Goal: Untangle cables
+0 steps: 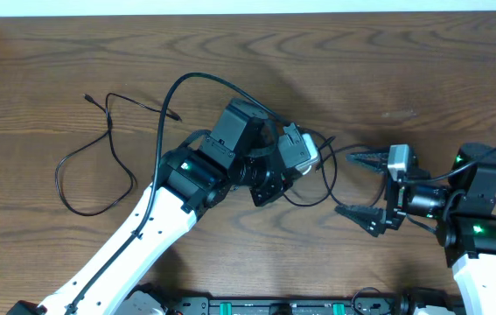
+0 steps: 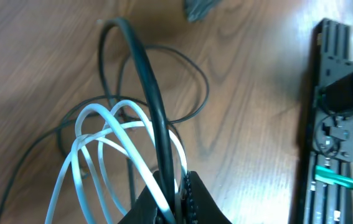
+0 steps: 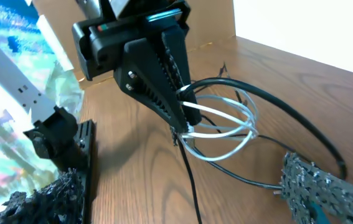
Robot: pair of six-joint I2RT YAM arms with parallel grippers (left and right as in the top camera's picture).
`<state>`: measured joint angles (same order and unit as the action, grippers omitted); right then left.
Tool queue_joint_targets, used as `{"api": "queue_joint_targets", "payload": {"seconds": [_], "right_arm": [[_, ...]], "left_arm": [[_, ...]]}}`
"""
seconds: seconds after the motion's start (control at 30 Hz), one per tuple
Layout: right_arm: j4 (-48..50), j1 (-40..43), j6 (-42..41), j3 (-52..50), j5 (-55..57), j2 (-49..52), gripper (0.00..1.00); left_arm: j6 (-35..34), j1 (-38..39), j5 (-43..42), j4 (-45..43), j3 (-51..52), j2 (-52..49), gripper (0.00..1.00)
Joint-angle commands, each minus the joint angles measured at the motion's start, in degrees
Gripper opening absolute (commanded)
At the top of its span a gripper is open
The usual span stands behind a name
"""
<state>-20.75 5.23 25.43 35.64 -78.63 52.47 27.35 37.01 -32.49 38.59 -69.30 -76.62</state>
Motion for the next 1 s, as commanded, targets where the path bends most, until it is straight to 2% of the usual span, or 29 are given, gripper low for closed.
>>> {"api": "queue_joint_targets", "payload": {"seconds": [0.0,0.23,0.77,0.97], "right_arm": [[-0.1,-1.2,2.4,0.7,1.4,-0.2,0.99],[-0.1,-1.3,5.4,0.6,1.8,1.5,0.99],[0.2,-1.3,11.1,0.6,2.1,4.6,0.95],[0.4,-1.3,11.5,0.6,4.2,4.6,0.91]], "left_arm": [[1.6,-0.2,-5.1,0.2,-1.4,0.1,0.08],[3.8,-0.2,-10.1,2.1,-1.4,0.1,0.08],[7.6,-0.2,-10.7,7.7,-1.4,0.1,0.08],[10.0,-0.2,-16.3,7.6,-1.4,0.1,0.08]]}}
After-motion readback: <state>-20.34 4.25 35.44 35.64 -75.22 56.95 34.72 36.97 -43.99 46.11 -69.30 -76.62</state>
